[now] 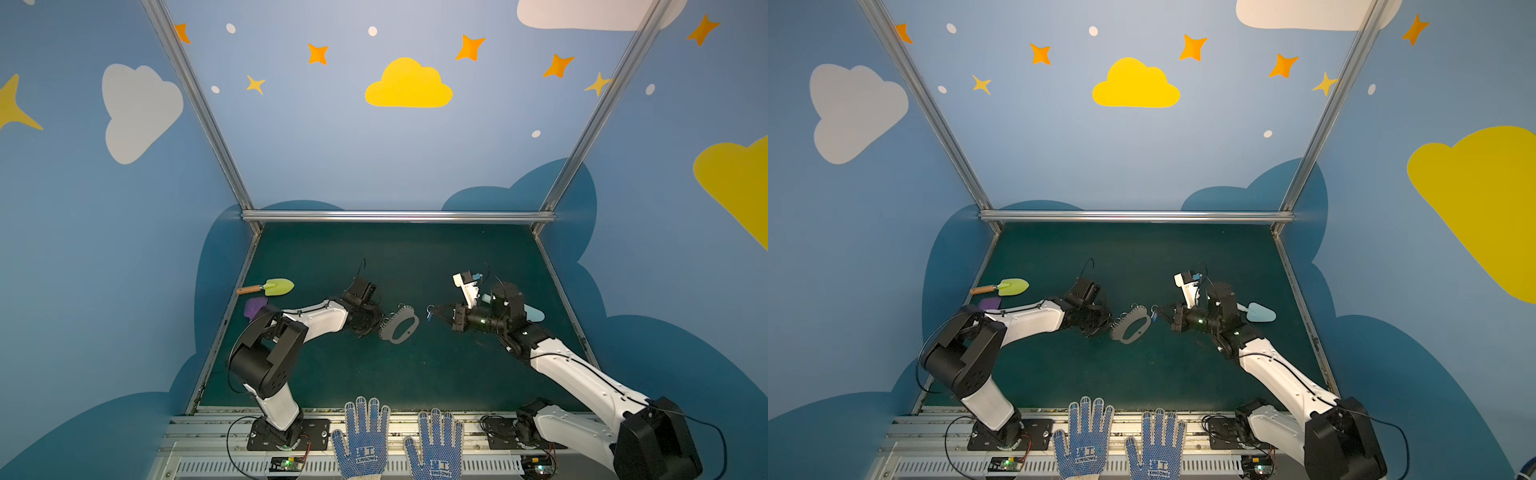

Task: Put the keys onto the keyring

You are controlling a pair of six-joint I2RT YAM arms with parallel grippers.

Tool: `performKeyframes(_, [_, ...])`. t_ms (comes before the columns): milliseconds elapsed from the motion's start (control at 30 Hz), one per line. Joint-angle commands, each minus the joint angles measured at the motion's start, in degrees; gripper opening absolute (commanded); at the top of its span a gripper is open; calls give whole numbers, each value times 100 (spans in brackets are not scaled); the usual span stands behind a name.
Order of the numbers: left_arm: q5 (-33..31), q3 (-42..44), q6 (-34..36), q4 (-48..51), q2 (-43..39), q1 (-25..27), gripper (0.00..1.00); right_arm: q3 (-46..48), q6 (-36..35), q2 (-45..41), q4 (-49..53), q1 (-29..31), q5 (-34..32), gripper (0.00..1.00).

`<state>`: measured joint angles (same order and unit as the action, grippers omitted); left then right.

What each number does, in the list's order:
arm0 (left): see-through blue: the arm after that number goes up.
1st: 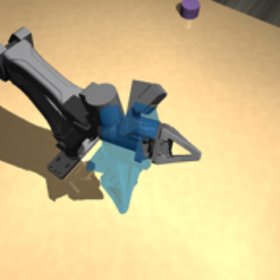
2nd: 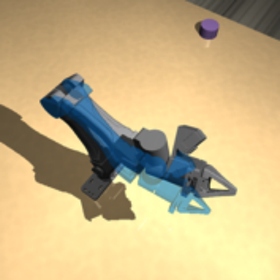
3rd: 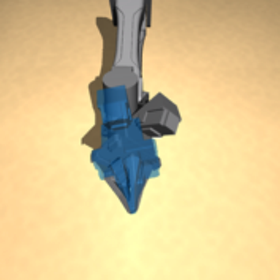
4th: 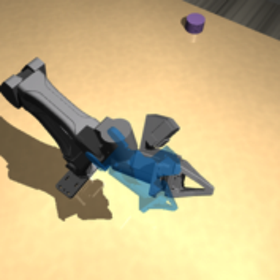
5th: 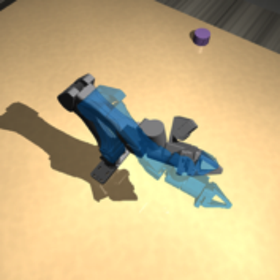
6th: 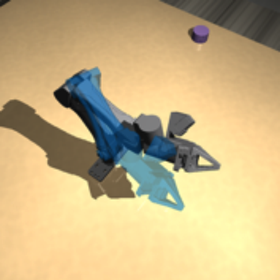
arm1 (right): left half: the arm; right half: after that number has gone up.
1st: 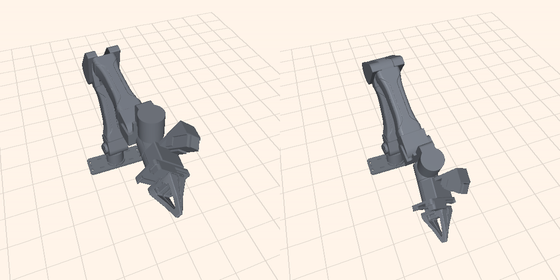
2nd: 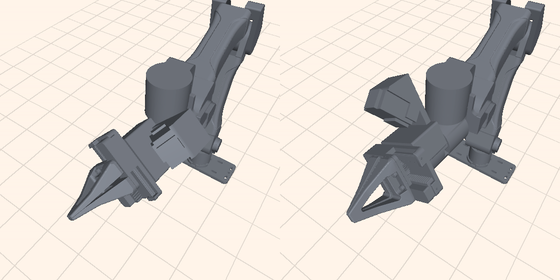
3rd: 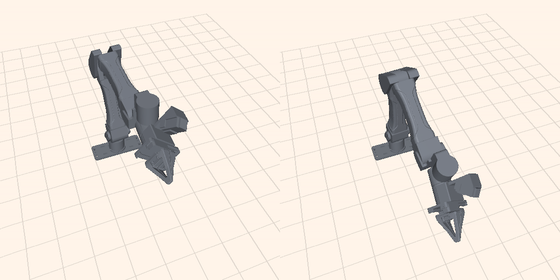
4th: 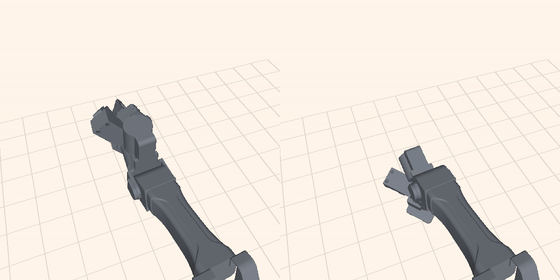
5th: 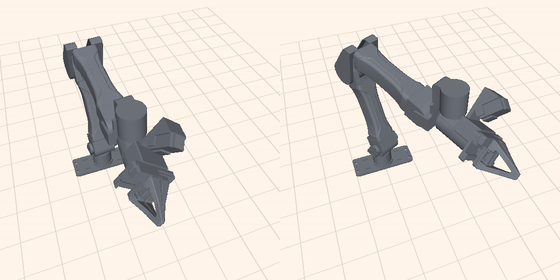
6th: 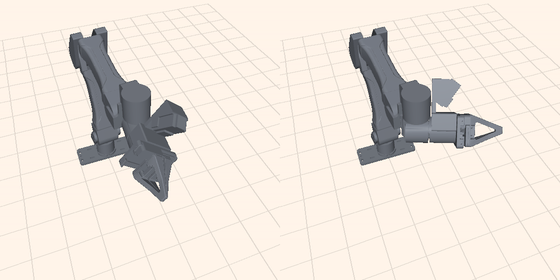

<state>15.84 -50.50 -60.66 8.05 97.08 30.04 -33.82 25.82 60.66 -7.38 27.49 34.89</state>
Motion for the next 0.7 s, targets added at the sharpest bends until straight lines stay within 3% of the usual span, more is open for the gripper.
performKeyframes(0, [-21,-87,242,284,-371,-13,25,-35,-525,-360,159,17,-346,0])
performKeyframes(133, [-180,-93,509,673,-987,-40,35,152,-901,-702,-44,93,-520,0])
performKeyframes(333, [-7,-327,1033,950,-1639,-73,38,78,-1508,-715,52,437,-921,0])
performKeyframes(533, [-17,-368,1073,1057,-1733,-142,41,-339,-2333,-438,497,1465,-3216,0])
performKeyframes(667, [112,-252,972,900,-1670,-154,44,-445,-2520,-106,456,1893,-4324,0])
